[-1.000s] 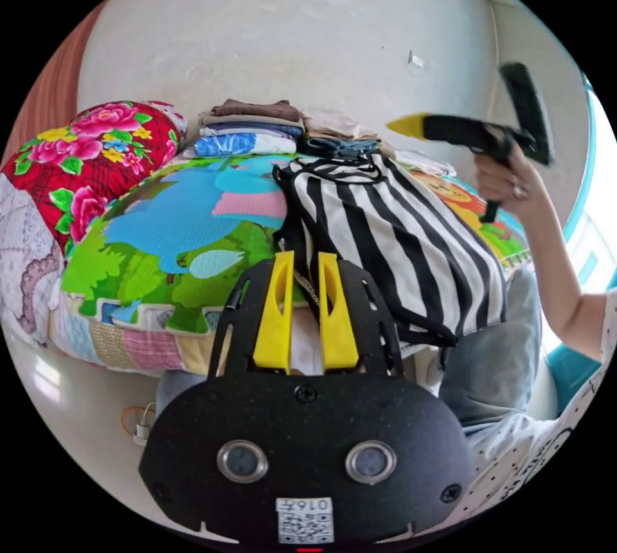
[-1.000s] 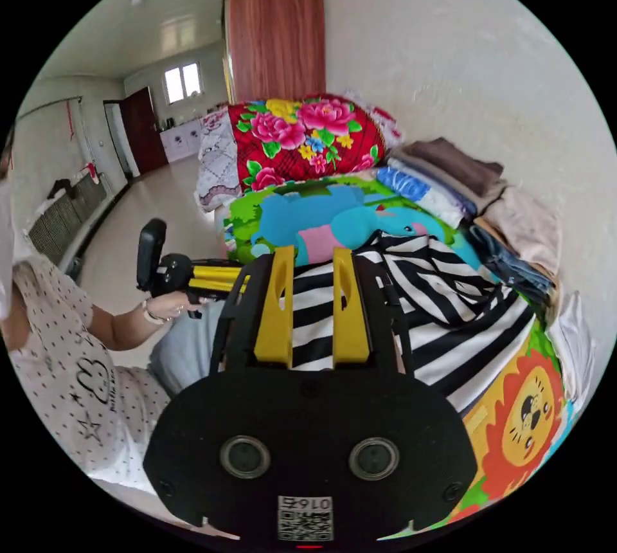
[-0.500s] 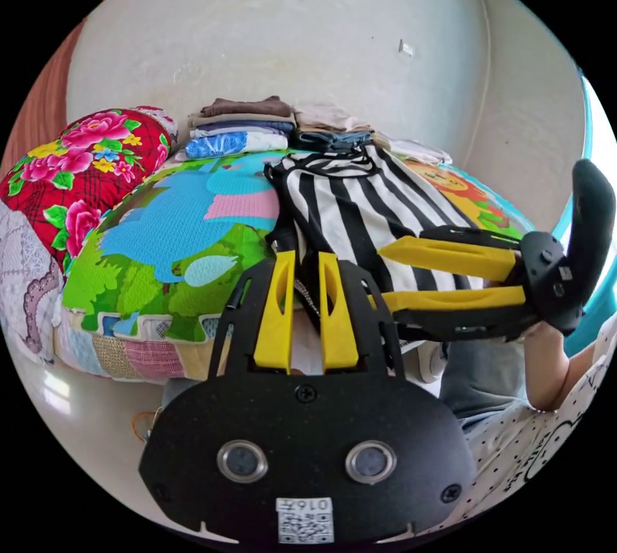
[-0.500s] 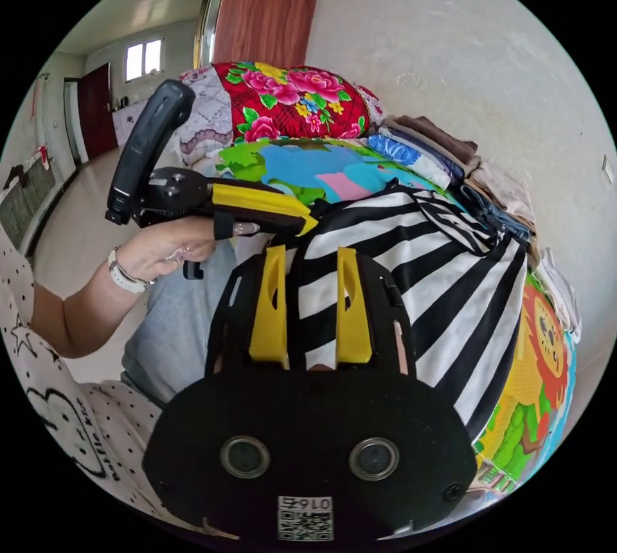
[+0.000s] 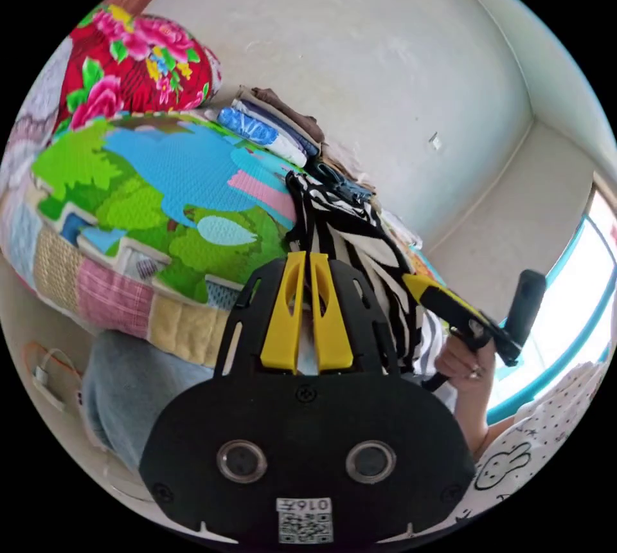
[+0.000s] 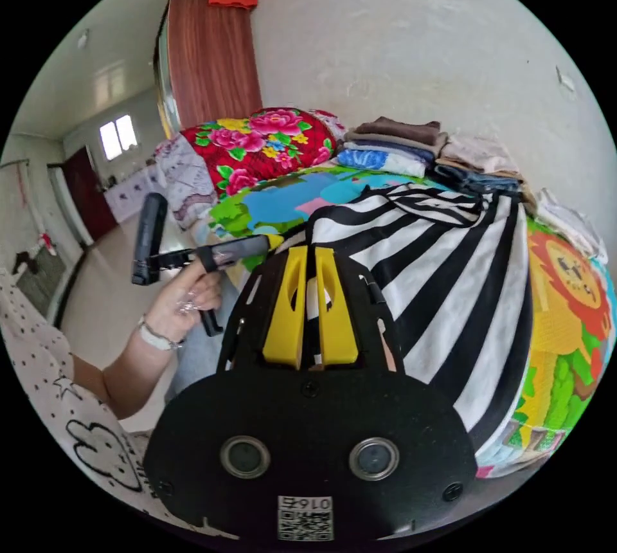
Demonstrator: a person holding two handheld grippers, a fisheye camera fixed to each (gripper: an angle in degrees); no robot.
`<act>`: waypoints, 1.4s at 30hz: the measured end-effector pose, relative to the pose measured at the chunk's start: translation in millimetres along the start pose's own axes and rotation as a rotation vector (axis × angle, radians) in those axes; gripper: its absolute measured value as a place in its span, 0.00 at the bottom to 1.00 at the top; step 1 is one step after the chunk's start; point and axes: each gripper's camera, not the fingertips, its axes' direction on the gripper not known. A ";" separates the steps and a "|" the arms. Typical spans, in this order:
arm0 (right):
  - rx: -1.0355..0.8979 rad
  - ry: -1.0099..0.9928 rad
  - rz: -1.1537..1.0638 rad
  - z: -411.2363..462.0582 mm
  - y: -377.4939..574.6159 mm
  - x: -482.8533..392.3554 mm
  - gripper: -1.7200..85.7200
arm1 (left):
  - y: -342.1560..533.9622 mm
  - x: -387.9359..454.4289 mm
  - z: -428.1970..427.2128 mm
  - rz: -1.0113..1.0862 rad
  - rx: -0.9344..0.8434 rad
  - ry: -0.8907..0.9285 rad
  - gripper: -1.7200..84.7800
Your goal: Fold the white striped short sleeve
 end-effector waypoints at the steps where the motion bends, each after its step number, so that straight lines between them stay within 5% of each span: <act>1: -0.006 -0.085 0.008 -3.8 1.9 7.9 0.03 | 0.5 -6.2 -0.5 -0.021 0.005 0.026 0.01; 6: -0.184 -0.230 0.035 24.7 11.5 20.5 0.03 | -3.0 -25.4 -17.0 -0.062 0.041 0.094 0.01; 13: -0.044 -0.311 0.036 -19.6 16.1 31.1 0.04 | -9.5 -38.2 -14.3 -0.050 -0.003 0.021 0.01; 18: -0.303 -0.238 -0.007 19.0 26.1 23.8 0.05 | -6.4 -60.9 -26.2 -0.144 0.056 0.031 0.03; 22: -0.194 -0.311 -0.021 -2.6 32.4 24.6 0.11 | -10.3 -41.0 -36.7 -0.051 0.085 -0.006 0.05; 26: -0.180 -0.359 -0.151 -19.7 38.9 14.2 0.15 | -24.3 -15.6 -5.7 0.066 -0.066 0.053 0.07; 34: 0.009 -0.137 -0.210 -99.5 82.5 41.2 0.14 | -40.9 -8.3 44.2 0.095 -0.188 -0.081 0.02; 38: -0.022 0.138 -0.126 -123.4 101.7 71.9 0.13 | -47.8 1.7 34.2 0.133 -0.114 -0.045 0.01; 42: 0.010 0.197 -0.061 -140.2 105.9 89.3 0.12 | -51.6 4.8 28.1 0.152 -0.083 -0.049 0.01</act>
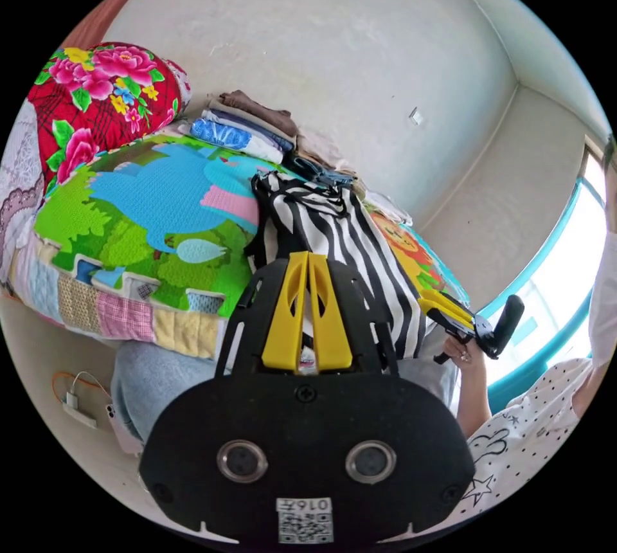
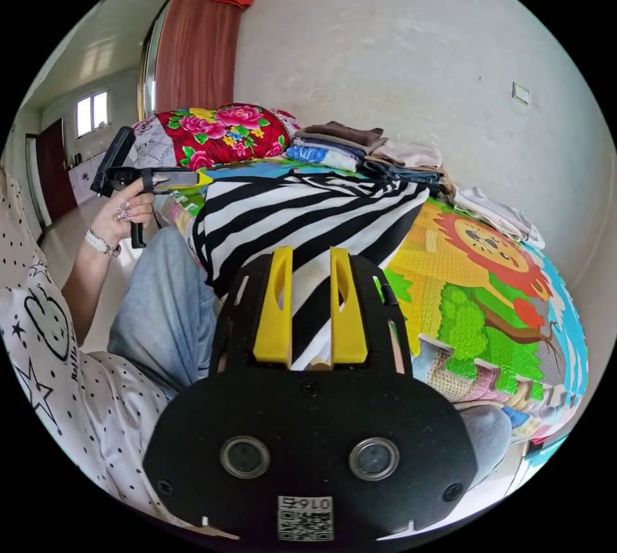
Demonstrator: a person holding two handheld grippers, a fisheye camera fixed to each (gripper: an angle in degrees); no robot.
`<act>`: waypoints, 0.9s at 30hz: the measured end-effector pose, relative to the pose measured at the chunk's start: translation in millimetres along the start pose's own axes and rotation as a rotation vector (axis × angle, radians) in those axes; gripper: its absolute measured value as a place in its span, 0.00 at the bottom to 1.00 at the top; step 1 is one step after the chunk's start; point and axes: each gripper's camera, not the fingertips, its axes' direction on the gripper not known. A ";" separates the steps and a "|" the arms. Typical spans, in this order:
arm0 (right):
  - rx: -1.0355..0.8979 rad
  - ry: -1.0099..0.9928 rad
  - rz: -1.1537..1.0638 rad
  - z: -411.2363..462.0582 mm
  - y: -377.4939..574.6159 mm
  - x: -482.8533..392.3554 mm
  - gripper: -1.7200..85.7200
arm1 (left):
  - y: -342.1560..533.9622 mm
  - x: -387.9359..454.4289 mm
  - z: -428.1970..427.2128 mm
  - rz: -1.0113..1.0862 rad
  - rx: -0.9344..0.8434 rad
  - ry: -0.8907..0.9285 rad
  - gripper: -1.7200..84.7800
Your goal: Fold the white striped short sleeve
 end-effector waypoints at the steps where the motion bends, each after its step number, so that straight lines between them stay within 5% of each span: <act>1: 0.002 0.000 0.009 -0.5 -1.5 3.0 0.12 | 0.4 -1.4 3.7 0.001 -0.013 -0.011 0.01; 4: -0.072 0.019 0.013 15.2 -10.2 4.8 0.12 | 6.9 -19.8 35.1 -0.049 -0.125 -0.082 0.01; 7: -0.152 0.013 -0.005 34.1 -22.7 2.2 0.12 | 10.9 -35.0 40.2 -0.108 -0.079 0.008 0.01; 10: -0.062 0.013 -0.041 26.7 -45.0 2.4 0.12 | -2.4 -35.9 29.2 -0.116 0.008 -0.120 0.01; 15: 0.040 0.083 -0.161 38.7 -112.6 7.7 0.12 | -87.8 10.2 51.3 0.160 0.143 -0.147 0.01; 21: 0.044 0.234 -0.328 131.1 -220.2 20.7 0.12 | -175.7 41.8 173.4 0.335 -0.036 -0.086 0.01; 27: -0.196 0.214 -0.689 266.0 -297.5 11.0 0.14 | -184.5 22.3 238.7 0.299 -0.106 -0.080 0.01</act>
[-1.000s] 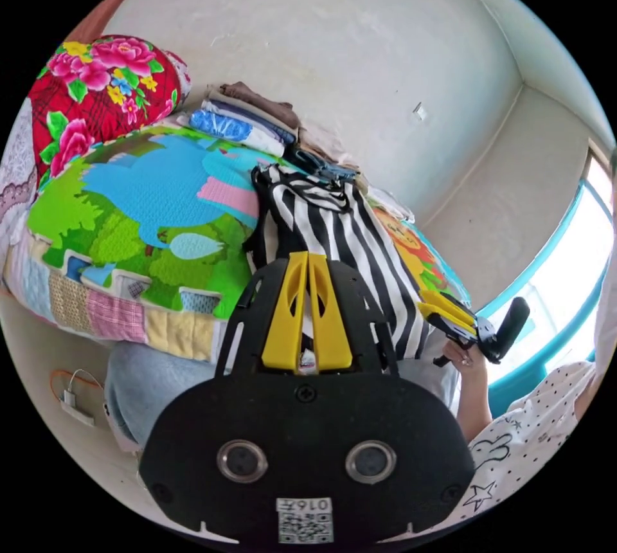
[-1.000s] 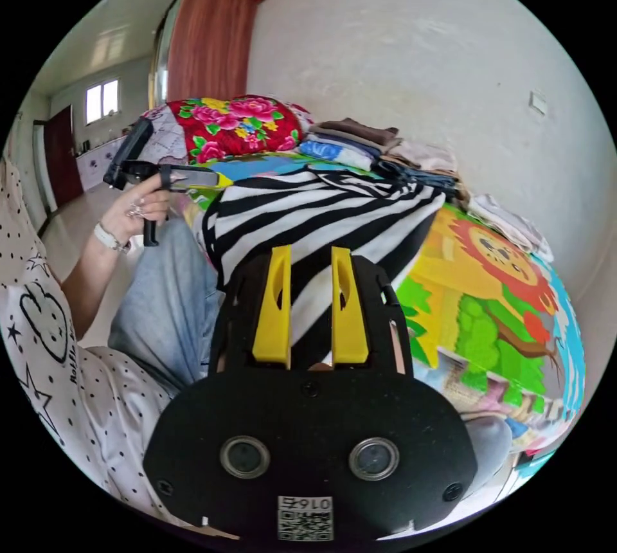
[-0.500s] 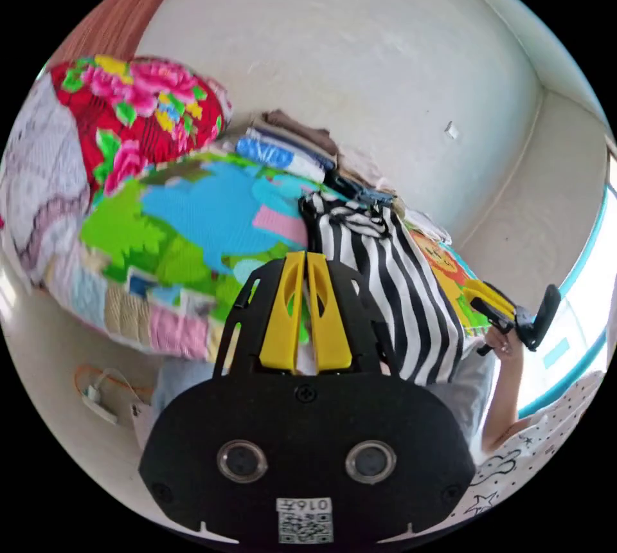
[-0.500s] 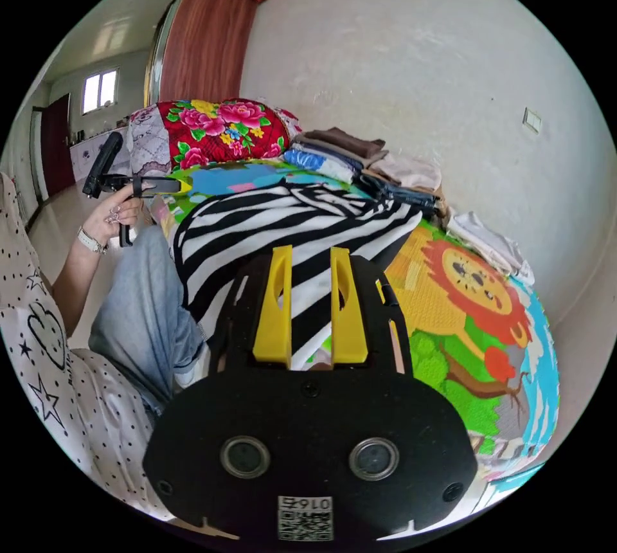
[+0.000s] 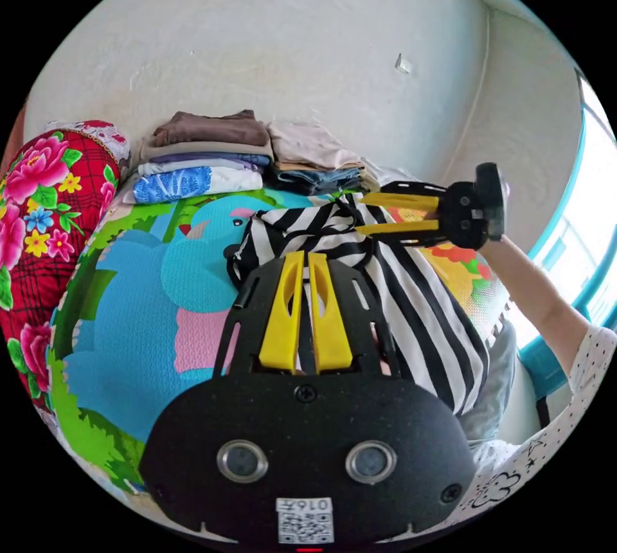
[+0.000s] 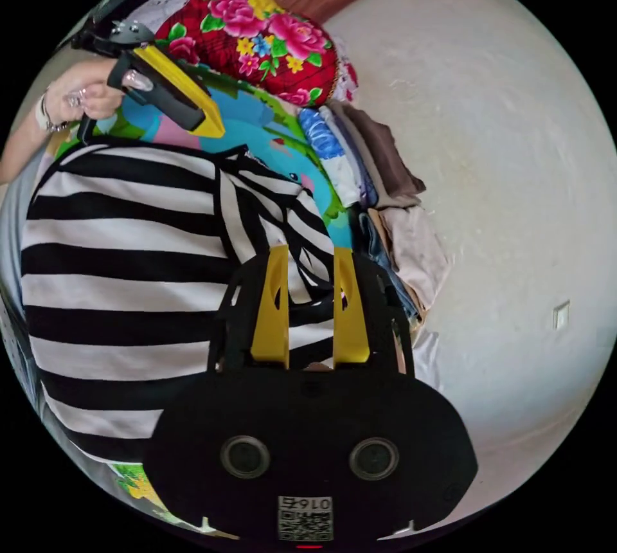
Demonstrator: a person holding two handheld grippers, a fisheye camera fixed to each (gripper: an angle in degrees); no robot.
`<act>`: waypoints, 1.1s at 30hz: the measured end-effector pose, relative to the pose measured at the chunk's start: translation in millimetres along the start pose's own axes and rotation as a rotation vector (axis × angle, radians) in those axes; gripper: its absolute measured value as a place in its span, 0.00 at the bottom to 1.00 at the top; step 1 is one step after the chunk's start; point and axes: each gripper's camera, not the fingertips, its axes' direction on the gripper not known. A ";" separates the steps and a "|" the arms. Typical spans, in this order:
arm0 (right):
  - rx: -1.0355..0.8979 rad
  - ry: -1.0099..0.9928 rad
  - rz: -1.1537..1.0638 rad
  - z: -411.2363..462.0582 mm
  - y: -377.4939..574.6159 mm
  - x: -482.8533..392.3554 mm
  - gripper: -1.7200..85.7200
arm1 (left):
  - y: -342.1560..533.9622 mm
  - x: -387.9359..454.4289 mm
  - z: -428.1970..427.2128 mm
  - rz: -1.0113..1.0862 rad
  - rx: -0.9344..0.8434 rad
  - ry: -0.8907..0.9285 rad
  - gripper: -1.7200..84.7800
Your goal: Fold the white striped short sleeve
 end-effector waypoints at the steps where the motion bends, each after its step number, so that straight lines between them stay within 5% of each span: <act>1: -0.024 -0.015 -0.055 20.0 -15.9 3.4 0.13 | -0.1 -0.9 1.7 0.008 0.006 0.015 0.01; 9: -0.184 -0.304 -0.142 123.7 -84.7 46.4 0.09 | -31.3 -24.9 58.5 0.112 0.012 0.090 0.04; 15: -0.165 -0.520 -0.099 153.7 -113.6 93.5 0.02 | -80.7 -69.3 163.2 0.118 -0.233 0.204 0.11; 19: -0.099 -0.520 -0.060 157.7 -123.7 126.8 0.03 | -86.9 -104.8 225.1 0.025 -0.403 0.273 0.10; 23: -0.142 -0.550 -0.088 178.1 -128.5 140.4 0.09 | -85.2 -134.9 239.2 -0.074 -0.348 0.476 0.02; 33: -0.128 -0.487 -0.082 220.6 -152.4 173.1 0.03 | -98.0 -121.2 237.3 0.026 -0.274 0.216 0.01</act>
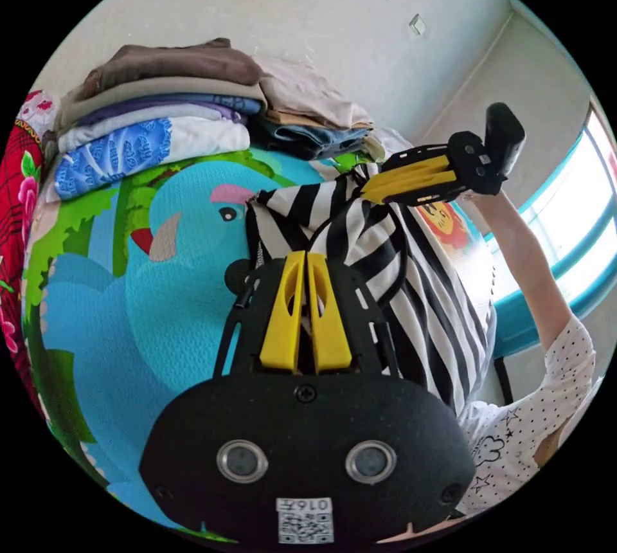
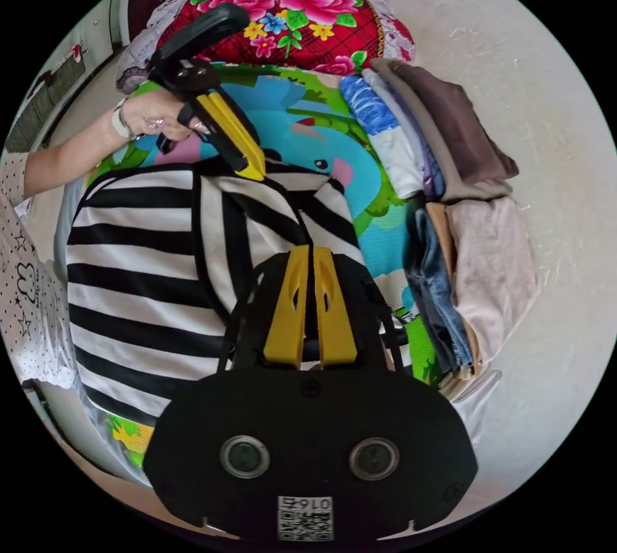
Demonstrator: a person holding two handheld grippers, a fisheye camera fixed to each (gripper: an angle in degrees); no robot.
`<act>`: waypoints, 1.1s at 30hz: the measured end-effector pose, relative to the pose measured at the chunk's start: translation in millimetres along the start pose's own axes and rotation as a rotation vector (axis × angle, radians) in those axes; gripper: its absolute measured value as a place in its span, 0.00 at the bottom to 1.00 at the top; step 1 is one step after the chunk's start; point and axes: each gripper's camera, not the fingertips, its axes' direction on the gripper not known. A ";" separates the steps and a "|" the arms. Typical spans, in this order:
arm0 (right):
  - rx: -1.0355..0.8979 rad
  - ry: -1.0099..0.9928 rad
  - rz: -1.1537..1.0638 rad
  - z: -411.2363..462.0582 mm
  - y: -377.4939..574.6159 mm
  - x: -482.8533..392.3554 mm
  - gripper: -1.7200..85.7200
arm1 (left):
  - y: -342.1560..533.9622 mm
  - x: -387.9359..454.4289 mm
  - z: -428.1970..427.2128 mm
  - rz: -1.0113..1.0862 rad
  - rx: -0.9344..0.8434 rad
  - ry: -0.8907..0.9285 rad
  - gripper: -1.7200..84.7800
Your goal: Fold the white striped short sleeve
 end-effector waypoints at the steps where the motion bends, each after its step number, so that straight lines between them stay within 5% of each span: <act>1: 0.019 0.032 0.015 -4.4 -5.6 11.7 0.03 | 0.0 1.5 -2.6 0.004 0.019 -0.008 0.01; 6: 0.045 0.113 0.093 -3.8 -45.5 63.1 0.03 | 3.6 -1.1 -14.0 -0.029 0.132 -0.045 0.01; 14: -0.119 0.133 0.093 76.1 -101.4 104.4 0.09 | 3.8 -10.2 25.9 -0.147 -0.087 -0.194 0.01; 18: -0.062 0.218 0.224 55.9 -83.6 140.4 0.11 | 9.0 4.1 4.3 -0.198 0.006 -0.345 0.01; 25: -0.147 -0.048 0.264 19.5 4.0 185.2 0.14 | 12.8 104.8 8.2 0.344 -0.004 0.044 0.10; 33: -0.241 -0.235 0.600 43.1 55.4 210.0 0.11 | 53.1 190.9 70.0 0.718 -0.185 -0.127 0.06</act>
